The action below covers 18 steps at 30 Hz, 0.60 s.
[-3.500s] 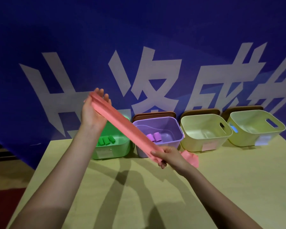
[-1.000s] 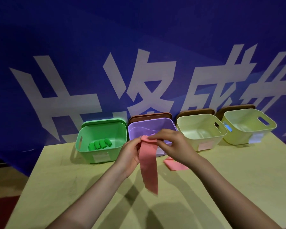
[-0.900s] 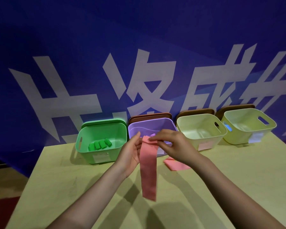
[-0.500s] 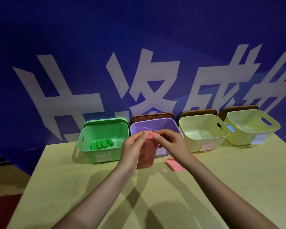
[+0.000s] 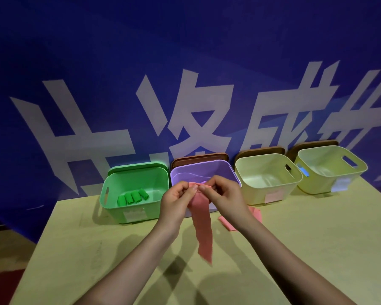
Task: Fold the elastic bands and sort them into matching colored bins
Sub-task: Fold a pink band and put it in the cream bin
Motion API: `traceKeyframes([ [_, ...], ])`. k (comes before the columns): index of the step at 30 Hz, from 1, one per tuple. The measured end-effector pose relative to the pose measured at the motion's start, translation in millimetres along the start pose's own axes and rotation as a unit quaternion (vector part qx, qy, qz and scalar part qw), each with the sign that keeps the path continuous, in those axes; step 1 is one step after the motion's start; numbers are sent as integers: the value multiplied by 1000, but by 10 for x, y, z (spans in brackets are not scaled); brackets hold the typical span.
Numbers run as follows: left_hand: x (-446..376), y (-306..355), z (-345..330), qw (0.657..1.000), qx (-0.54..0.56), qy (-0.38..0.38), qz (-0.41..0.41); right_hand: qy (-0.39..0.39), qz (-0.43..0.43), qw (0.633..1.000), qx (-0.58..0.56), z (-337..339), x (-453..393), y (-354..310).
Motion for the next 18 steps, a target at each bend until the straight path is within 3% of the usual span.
traceKeyframes([
  [8, -27, -106, -204, 993, 67, -67, 75, -38, -38, 997, -57, 152, 10, -17],
  [13, 39, -190, -229, 992, 46, -64, 99, 22, -19, 999, -24, 286, 26, 28],
  [16, 58, -259, -165, 990, 60, -28, 123, 17, 34, 999, 38, 241, 55, -29],
  [18, 64, -280, -136, 986, 91, -18, 139, -8, 117, 986, 116, 172, 80, -149],
])
Point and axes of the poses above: each hand's wrist, its own x-axis away from the middle knuckle, its own z-axis out of the back of the hand, y = z × x, the point moved 9 cm from there along -x, towards the middle knuckle, and after that the axes turned 3 degrees about -x, right-handed, at the moved point
